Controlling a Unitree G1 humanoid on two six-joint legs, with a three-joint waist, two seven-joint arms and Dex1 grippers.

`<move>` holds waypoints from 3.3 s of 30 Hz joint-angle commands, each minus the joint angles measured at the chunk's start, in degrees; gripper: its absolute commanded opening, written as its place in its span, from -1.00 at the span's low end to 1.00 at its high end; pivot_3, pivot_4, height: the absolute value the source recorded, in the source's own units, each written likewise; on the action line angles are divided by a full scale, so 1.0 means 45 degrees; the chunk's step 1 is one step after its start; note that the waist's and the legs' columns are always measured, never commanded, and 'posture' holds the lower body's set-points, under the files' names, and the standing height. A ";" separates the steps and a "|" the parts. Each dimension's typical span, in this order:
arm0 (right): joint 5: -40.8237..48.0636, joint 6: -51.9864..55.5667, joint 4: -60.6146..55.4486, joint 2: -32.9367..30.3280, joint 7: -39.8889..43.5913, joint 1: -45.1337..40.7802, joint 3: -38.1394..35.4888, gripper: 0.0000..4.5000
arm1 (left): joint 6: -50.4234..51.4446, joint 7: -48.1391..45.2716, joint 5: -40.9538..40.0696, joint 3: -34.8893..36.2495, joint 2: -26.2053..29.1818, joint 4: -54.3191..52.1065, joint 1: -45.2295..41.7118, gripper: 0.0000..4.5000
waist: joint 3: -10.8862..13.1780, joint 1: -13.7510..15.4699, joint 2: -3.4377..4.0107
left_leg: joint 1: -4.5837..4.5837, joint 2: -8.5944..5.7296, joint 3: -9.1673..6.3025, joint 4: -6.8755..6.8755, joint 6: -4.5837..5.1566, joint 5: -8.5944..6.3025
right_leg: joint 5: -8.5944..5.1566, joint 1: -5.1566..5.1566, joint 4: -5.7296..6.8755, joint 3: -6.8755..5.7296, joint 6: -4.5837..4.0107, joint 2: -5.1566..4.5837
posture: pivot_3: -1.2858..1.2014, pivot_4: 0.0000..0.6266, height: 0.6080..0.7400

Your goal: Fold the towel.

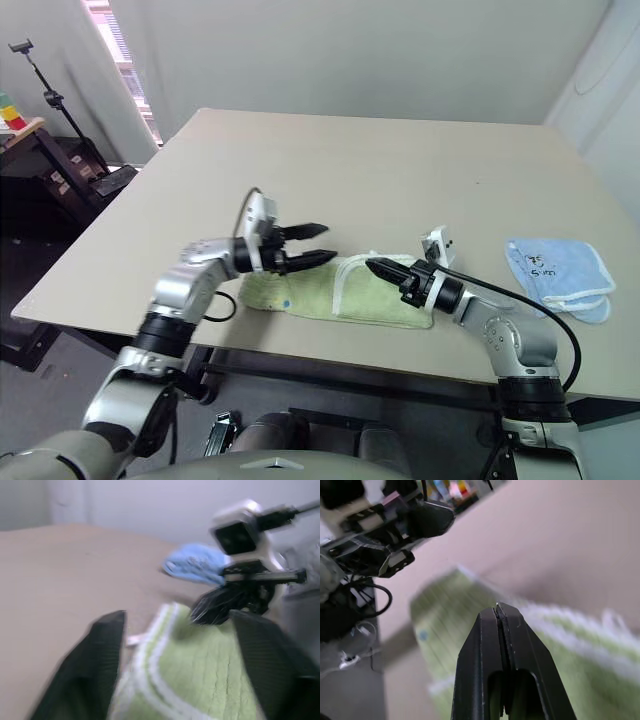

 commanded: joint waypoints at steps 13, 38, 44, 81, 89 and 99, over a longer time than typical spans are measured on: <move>0.1265 0.2341 -0.0119 0.1005 -0.1069 -0.1734 0.0689 -1.00 | 1.2966 0.5084 -0.5186 0.7171 0.2934 -0.4133 0.3400 0.97 | 0.0012 -0.0222 0.0013 | 0.0021 0.0003 -0.0001 -0.0001 -0.0035 -0.0021 | -0.0009 0.0004 0.0020 0.0028 -0.0021 0.0011 | 0.03 -1.00 1.00; 0.0773 0.2132 0.0549 0.1146 -0.1471 -0.2160 0.0639 -1.00 | 1.3741 1.7179 -1.2480 0.9496 -0.2239 -0.1146 0.3386 0.97 | -0.0021 0.0097 0.0043 | 0.0043 0.0001 0.0012 0.0023 -0.0056 -0.0012 | -0.0014 0.0023 0.0016 0.0045 -0.0077 0.0009 | 0.03 -1.00 1.00; 0.0849 0.2227 0.0419 0.1039 -0.1703 -0.2023 0.0474 -1.00 | 1.3267 1.8470 -1.4191 0.8431 -0.1958 -0.0708 0.3741 0.97 | -0.0034 0.0157 0.0057 | 0.0043 -0.0010 0.0015 0.0023 -0.0058 -0.0011 | -0.0014 0.0033 0.0004 0.0044 -0.0078 -0.0004 | 0.03 -1.00 1.00; 0.0242 0.1444 0.0253 0.0799 -0.2059 -0.1390 0.0450 -1.00 | 0.7143 1.9429 -1.9218 0.2631 0.0478 -0.1075 0.4726 -0.56 | -0.0040 0.0413 0.0105 | -0.0045 -0.0013 0.0035 -0.0033 -0.0055 -0.0011 | -0.0018 -0.0050 -0.0083 0.0052 -0.0093 -0.0028 | 0.03 -1.00 1.00; 0.0008 0.1223 0.0192 0.0605 -0.1834 -0.1202 0.0550 -1.00 | 0.7062 1.8608 -1.8902 0.2755 0.0730 -0.1212 0.4759 -0.99 | -0.0038 0.0402 0.0104 | -0.0046 -0.0012 0.0036 -0.0030 -0.0055 -0.0012 | -0.0019 -0.0049 -0.0083 0.0053 -0.0095 -0.0029 | 0.03 -1.00 1.00; 0.1451 0.1719 -0.0882 -0.0502 -0.0990 -0.0535 -0.1006 -1.00 | 0.7992 1.6315 -1.6428 0.2287 0.2272 -0.1638 0.3433 -0.99 | -0.0019 0.0407 0.0106 | -0.0058 -0.0011 0.0036 -0.0044 -0.0056 -0.0012 | -0.0021 -0.0060 -0.0094 0.0053 -0.0098 -0.0030 | 0.03 -1.00 1.00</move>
